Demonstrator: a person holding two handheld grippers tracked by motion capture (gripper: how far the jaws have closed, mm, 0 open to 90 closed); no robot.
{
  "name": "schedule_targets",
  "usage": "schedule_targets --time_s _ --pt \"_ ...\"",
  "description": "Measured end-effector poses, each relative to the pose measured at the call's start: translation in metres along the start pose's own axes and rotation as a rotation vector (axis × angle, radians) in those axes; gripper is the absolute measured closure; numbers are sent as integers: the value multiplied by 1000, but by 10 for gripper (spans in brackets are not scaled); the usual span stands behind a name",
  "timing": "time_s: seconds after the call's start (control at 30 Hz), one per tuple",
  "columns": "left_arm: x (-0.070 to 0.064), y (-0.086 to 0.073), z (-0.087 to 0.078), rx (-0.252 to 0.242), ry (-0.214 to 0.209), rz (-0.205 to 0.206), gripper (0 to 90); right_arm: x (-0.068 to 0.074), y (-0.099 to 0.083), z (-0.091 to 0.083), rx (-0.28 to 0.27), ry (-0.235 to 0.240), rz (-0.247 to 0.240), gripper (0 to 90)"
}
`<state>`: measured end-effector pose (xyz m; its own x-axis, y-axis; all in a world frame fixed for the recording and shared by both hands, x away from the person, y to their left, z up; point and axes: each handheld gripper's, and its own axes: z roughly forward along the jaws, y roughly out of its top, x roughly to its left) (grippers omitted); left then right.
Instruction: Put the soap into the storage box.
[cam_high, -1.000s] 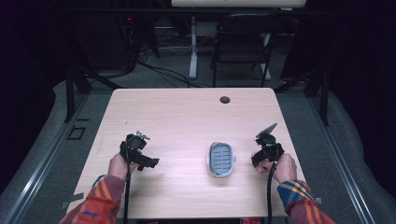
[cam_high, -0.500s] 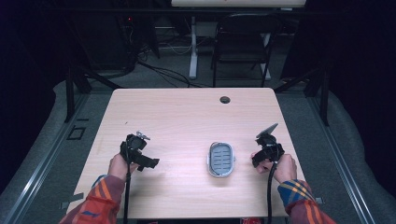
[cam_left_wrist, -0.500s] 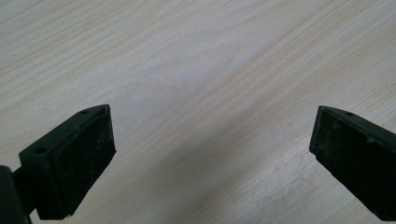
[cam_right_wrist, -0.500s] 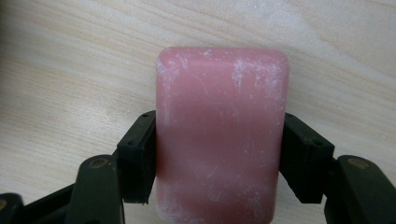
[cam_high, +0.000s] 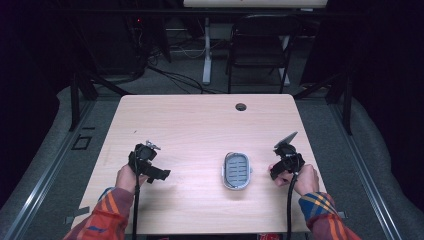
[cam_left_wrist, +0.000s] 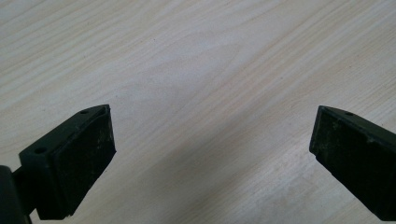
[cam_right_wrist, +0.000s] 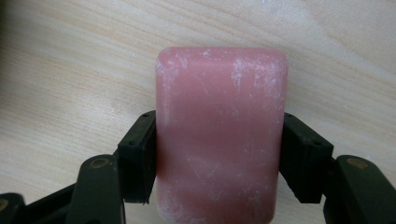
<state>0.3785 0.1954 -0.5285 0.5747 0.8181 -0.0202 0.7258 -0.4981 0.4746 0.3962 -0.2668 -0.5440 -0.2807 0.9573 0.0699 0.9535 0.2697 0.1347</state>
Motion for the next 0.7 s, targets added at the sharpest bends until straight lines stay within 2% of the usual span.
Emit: schedule_targets --time_s 0.07,0.17,0.23,0.33,0.5,0.6,0.63,0.7 --pt "0 0 0 0 0 0 0 1 0 -1 -6 0 8 373" --pt "0 0 0 0 -1 0 0 0 0 -3 -3 7 -4 373" --pt "0 0 0 0 -1 1 0 0 0 -6 -26 12 11 373" --pt "0 0 0 0 -1 1 0 -1 0 -9 -6 13 -1 373" --pt "0 0 0 0 -1 1 0 -2 -1 -10 -23 18 4 373" --pt "0 0 0 0 -1 1 1 -2 0 -13 6 16 -16 373" --pt "0 0 0 -1 -1 1 0 -1 -1 -12 -17 23 -2 373" --pt "0 0 0 0 -1 1 0 -1 -1 -13 -10 19 -9 373"
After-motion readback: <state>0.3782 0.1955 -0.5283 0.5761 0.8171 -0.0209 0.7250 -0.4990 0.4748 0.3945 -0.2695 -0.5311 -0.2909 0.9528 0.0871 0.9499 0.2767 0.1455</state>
